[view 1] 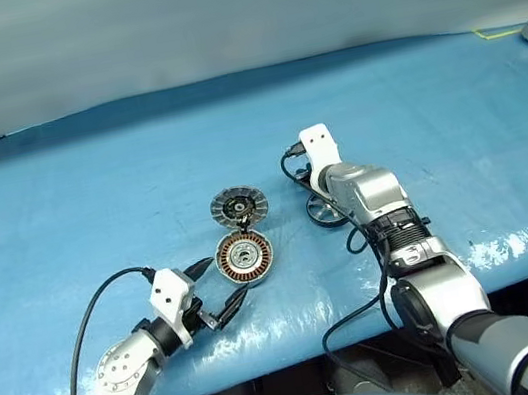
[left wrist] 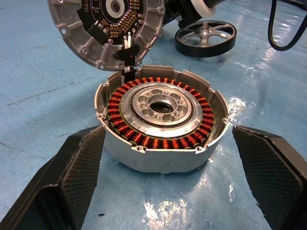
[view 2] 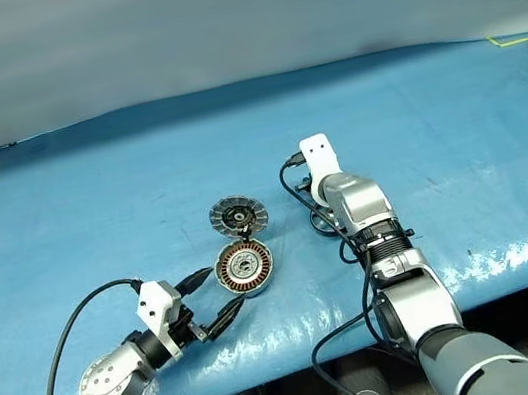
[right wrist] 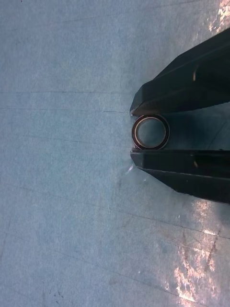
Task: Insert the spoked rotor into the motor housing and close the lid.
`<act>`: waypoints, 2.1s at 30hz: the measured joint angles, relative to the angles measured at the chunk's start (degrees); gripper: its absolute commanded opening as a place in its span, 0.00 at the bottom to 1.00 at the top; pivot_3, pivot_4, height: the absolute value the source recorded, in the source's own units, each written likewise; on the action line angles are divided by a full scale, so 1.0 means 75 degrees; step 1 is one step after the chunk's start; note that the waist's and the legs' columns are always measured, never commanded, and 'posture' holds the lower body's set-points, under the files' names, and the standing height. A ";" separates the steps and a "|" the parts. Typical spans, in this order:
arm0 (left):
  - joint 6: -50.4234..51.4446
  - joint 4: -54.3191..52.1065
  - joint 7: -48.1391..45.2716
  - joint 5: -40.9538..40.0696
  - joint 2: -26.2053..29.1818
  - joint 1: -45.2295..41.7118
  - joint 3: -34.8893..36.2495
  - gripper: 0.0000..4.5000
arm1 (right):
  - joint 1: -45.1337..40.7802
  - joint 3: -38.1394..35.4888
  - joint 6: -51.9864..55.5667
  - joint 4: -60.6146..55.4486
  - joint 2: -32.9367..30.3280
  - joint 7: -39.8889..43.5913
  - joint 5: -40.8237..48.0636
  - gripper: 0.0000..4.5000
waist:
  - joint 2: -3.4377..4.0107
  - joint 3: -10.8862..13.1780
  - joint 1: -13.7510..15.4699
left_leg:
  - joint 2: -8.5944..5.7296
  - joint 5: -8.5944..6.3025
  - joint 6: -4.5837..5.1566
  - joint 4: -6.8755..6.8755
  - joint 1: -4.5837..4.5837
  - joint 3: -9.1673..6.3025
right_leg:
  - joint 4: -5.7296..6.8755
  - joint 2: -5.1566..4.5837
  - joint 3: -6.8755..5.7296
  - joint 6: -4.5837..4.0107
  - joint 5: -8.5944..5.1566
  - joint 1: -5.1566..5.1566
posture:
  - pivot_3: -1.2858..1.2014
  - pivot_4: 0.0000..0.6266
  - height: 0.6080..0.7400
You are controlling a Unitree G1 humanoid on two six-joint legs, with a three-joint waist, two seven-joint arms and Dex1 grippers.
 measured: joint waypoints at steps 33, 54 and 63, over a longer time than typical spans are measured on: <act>-0.1041 0.0617 -0.0177 0.0014 -0.0117 0.0070 0.0155 1.00 | 0.3545 0.3150 0.1857 -0.8566 -0.1696 0.2397 0.2085 0.14 | 0.0004 0.0023 0.0086 | 0.0006 -0.0001 0.0001 0.0016 -0.0013 -0.0016 | -0.0009 -0.0003 -0.0021 0.0037 -0.0014 0.0004 | 0.52 0.24 1.00; -0.1110 0.0617 -0.0177 0.0014 -0.0123 0.0100 0.0152 1.00 | 0.3834 0.3407 0.0236 -0.6358 -0.0670 0.1757 0.1175 0.14 | 0.0000 0.0022 0.0092 | 0.0004 0.0002 -0.0003 0.0012 -0.0012 -0.0021 | -0.0008 -0.0001 -0.0022 0.0012 -0.0001 0.0003 | 0.52 0.24 1.00; -0.1109 0.0617 -0.0170 0.0017 -0.0126 0.0108 0.0128 1.00 | 0.4054 0.3297 0.0155 -0.6306 -0.0551 0.1778 0.1198 0.14 | -0.0005 0.0018 0.0078 | 0.0005 0.0002 -0.0003 0.0013 -0.0003 -0.0021 | -0.0006 0.0000 -0.0022 0.0013 -0.0001 0.0009 | 0.52 0.24 1.00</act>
